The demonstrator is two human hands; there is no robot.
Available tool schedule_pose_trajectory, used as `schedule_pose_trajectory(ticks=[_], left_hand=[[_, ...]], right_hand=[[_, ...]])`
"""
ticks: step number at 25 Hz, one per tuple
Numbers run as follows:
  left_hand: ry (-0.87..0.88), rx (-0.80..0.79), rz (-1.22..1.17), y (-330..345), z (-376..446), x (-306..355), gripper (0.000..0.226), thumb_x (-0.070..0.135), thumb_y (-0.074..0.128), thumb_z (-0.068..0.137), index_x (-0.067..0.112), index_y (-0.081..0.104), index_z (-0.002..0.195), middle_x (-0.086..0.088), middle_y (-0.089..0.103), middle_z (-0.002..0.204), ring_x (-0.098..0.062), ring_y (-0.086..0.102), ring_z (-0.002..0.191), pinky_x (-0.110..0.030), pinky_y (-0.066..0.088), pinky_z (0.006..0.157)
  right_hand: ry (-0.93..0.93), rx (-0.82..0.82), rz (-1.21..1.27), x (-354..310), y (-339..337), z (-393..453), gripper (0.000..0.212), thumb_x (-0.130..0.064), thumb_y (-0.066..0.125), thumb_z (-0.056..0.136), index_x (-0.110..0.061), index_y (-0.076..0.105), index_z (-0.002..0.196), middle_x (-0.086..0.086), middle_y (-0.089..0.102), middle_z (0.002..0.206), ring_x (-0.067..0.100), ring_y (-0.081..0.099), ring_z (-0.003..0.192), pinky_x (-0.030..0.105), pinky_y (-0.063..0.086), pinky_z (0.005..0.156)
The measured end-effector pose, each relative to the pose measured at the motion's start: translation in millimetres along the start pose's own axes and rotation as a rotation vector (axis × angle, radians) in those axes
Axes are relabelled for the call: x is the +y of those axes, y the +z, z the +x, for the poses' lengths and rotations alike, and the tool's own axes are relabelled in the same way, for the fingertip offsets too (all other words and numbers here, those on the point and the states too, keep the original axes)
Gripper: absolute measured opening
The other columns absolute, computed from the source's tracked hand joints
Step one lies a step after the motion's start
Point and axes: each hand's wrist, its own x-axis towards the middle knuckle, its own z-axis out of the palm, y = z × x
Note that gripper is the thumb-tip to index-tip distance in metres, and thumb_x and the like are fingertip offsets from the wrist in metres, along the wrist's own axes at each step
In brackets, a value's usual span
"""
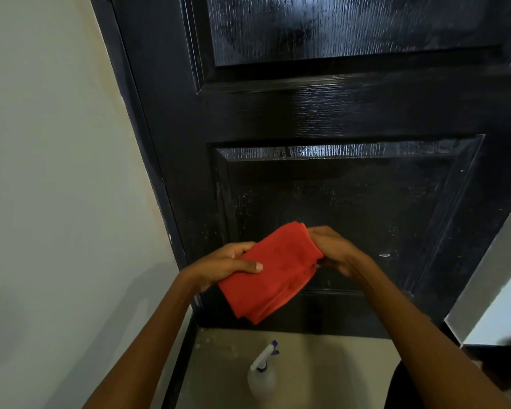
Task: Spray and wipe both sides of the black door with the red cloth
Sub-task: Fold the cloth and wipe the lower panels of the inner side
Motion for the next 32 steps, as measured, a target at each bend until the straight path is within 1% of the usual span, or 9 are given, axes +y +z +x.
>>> schedule_pose_trajectory(ticks=[2,5,7,13,17,19,23,28,32], left_hand=[[0.072,0.063,-0.208,9.0,4.4,-2.0,0.05,0.018,0.075,0.085,0.027,0.059,0.132,-0.006,0.068,0.126,-0.023,0.069,0.109,-0.039,0.056,0.096],[0.222,0.188,-0.517,25.0,16.8,1.1,0.051,0.016,0.072,0.084,0.02,0.059,0.133,-0.009,0.069,0.128,-0.025,0.068,0.112,-0.042,0.053,0.099],[0.265,0.317,-0.473,39.2,29.0,7.8,0.044,0.017,0.072,0.09,0.023,0.06,0.131,-0.006,0.07,0.127,-0.02,0.068,0.112,-0.039,0.054,0.099],[0.243,0.476,-0.096,50.8,48.6,-3.6,0.054,0.03,0.068,0.095,0.034,0.046,0.144,0.005,0.065,0.122,-0.006,0.068,0.103,-0.02,0.056,0.083],[0.121,0.582,-0.053,54.0,41.8,-38.4,0.038,0.032,0.061,0.099,0.029,0.056,0.136,0.007,0.065,0.117,-0.013,0.065,0.107,-0.033,0.052,0.098],[0.1,0.591,-0.05,56.6,41.7,-54.1,0.025,0.027,0.059,0.1,0.028,0.063,0.125,0.006,0.067,0.114,-0.017,0.065,0.109,-0.035,0.052,0.097],[0.118,0.606,-0.049,57.8,56.1,-57.1,0.019,0.024,0.059,0.101,0.03,0.066,0.118,0.008,0.068,0.113,-0.011,0.065,0.104,-0.026,0.051,0.086],[0.146,0.567,0.032,53.4,65.7,-62.5,0.016,0.02,0.059,0.101,0.026,0.07,0.11,0.008,0.07,0.105,-0.004,0.066,0.095,-0.019,0.049,0.081],[0.148,0.606,0.187,44.7,70.6,-123.7,0.029,0.0,0.058,0.097,0.026,0.07,0.093,0.002,0.074,0.091,-0.002,0.068,0.082,-0.033,0.054,0.088]], right_hand=[[0.069,-0.076,0.252,-2.5,-8.4,-4.6,0.034,-0.045,0.054,0.101,-0.02,0.076,0.094,0.001,0.067,0.073,0.018,0.065,0.068,0.035,0.06,0.068],[-0.087,-0.065,0.932,-3.0,-5.1,-5.3,0.08,-0.073,0.046,0.092,-0.007,0.067,0.132,0.022,0.066,0.131,0.032,0.067,0.114,0.053,0.051,0.104],[-0.12,-0.013,1.055,-1.1,23.4,-8.9,0.093,-0.08,0.043,0.087,-0.006,0.06,0.14,0.025,0.058,0.142,0.039,0.056,0.131,0.059,0.04,0.114],[-0.093,0.393,0.723,3.4,61.7,-11.4,0.033,-0.008,0.064,0.096,-0.004,0.064,0.129,0.017,0.075,0.113,0.034,0.072,0.105,0.053,0.057,0.096],[-0.304,0.761,0.705,-0.6,41.8,-16.7,0.019,-0.012,0.065,0.099,-0.017,0.068,0.117,0.003,0.075,0.106,0.021,0.069,0.102,0.043,0.056,0.096],[-0.565,0.945,0.359,-4.6,19.3,-13.5,0.032,-0.023,0.061,0.101,-0.019,0.059,0.132,0.009,0.068,0.125,0.028,0.062,0.12,0.048,0.047,0.109],[-0.662,1.046,-1.078,12.2,-37.1,31.7,0.075,-0.019,0.054,0.093,-0.024,0.026,0.162,0.014,0.016,0.17,0.041,0.011,0.156,0.062,0.007,0.124],[-0.622,0.95,-1.242,43.1,-54.9,64.0,0.081,-0.018,0.048,0.091,-0.027,0.015,0.164,0.012,0.009,0.172,0.041,0.006,0.157,0.069,0.016,0.119],[-0.664,0.973,-1.236,35.2,-56.8,65.1,0.08,-0.02,0.051,0.092,-0.025,0.019,0.164,0.013,0.011,0.171,0.042,0.006,0.157,0.066,0.011,0.122]])
